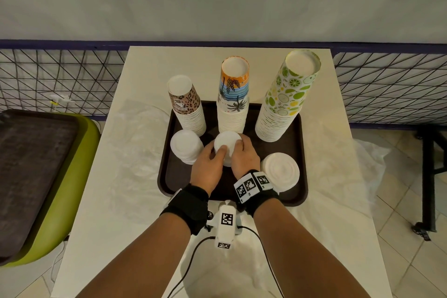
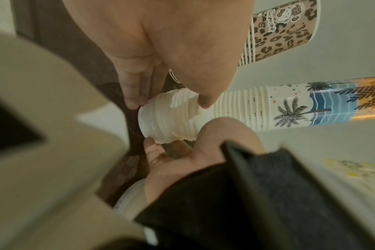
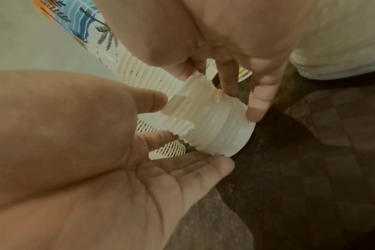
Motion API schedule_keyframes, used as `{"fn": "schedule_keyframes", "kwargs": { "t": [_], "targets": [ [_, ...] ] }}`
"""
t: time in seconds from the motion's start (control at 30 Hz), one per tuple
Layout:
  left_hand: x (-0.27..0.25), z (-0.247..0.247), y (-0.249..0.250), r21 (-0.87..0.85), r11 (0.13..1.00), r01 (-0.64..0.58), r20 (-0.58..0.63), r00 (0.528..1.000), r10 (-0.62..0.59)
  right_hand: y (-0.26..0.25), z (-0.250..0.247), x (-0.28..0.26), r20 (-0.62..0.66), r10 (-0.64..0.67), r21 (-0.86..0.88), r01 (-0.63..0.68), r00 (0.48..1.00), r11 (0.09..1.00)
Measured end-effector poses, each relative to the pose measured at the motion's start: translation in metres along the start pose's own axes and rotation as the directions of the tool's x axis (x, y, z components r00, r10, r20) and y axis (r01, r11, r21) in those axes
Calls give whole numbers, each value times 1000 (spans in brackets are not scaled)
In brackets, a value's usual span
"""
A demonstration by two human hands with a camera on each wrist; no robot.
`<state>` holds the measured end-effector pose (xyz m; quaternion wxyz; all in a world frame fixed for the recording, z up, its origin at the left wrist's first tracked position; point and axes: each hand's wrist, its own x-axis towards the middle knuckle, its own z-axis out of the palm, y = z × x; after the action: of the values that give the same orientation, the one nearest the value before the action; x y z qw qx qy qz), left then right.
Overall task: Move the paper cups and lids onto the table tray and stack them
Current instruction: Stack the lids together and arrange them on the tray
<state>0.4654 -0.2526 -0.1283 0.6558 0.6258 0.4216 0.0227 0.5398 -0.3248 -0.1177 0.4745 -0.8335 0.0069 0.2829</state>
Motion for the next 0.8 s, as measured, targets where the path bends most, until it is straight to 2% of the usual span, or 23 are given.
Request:
{"fn": "schedule_keyframes", "kwargs": {
  "t": [0.33,0.8],
  "targets": [
    [-1,-2,0,-79,996,40,26,999,-38,3,3,2,35,15,-34,-14,999,999],
    [-2,-5,3,-78,995,60,52,997,-56,7,2,0,44,18,-28,-17,999,999]
  ]
}}
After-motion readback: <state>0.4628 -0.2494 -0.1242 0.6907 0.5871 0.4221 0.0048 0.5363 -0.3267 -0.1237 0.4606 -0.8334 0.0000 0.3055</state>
